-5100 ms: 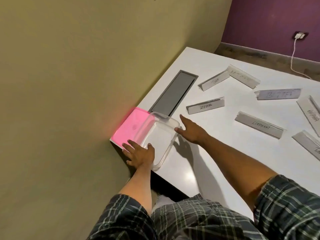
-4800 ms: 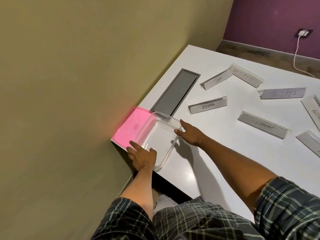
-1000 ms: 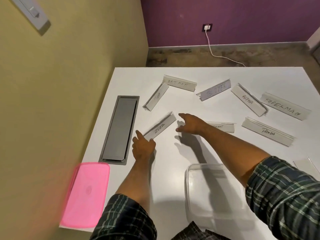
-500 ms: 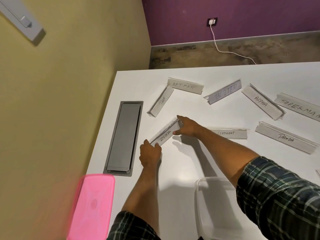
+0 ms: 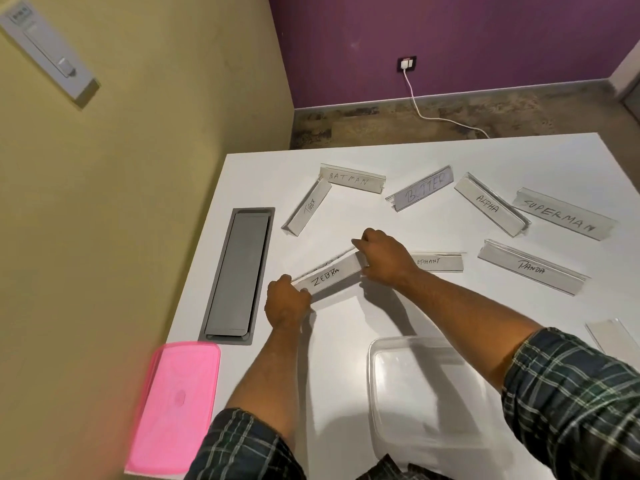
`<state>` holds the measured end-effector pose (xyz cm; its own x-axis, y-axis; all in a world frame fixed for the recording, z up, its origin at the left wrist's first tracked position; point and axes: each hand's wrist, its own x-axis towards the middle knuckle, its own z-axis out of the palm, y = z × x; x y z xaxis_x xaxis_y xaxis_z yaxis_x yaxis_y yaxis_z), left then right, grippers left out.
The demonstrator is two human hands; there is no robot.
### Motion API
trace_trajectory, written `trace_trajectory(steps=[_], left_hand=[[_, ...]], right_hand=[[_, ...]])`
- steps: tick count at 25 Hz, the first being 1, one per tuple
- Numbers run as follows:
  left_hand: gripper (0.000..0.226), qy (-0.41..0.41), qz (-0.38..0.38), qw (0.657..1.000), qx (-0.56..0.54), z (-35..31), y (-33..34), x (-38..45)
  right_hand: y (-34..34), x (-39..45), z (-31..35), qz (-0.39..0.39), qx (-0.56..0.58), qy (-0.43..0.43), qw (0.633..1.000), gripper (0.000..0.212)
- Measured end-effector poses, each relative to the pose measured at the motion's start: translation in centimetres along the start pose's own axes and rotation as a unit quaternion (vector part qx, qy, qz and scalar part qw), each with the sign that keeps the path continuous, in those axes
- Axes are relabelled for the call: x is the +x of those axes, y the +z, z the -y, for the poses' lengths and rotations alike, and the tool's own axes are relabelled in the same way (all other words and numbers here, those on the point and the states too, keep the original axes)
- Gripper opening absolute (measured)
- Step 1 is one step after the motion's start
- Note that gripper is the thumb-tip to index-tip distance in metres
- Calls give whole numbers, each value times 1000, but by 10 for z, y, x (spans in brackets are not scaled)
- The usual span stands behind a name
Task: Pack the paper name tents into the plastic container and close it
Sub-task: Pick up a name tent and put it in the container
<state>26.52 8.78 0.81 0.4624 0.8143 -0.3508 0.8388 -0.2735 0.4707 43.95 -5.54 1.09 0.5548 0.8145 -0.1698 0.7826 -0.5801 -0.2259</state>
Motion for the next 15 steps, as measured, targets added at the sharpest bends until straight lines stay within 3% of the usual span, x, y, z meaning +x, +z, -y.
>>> trace_trajectory(steps=[4, 8, 12, 15], left_hand=[[38, 41, -1, 999, 30, -13, -13, -36], [19, 62, 24, 997, 38, -31, -16, -76], [47, 94, 69, 992, 41, -39, -12, -98], [44, 149, 114, 978, 89, -48, -9, -112]], right_hand=[[-23, -59, -7, -25, -57, -21, 998, 47], [-42, -112, -23, -40, -92, -31, 995, 54], [-49, -166, -45, -47, -123, -44, 990, 55], [-47, -204, -65, -49, -111, -75, 990, 54]])
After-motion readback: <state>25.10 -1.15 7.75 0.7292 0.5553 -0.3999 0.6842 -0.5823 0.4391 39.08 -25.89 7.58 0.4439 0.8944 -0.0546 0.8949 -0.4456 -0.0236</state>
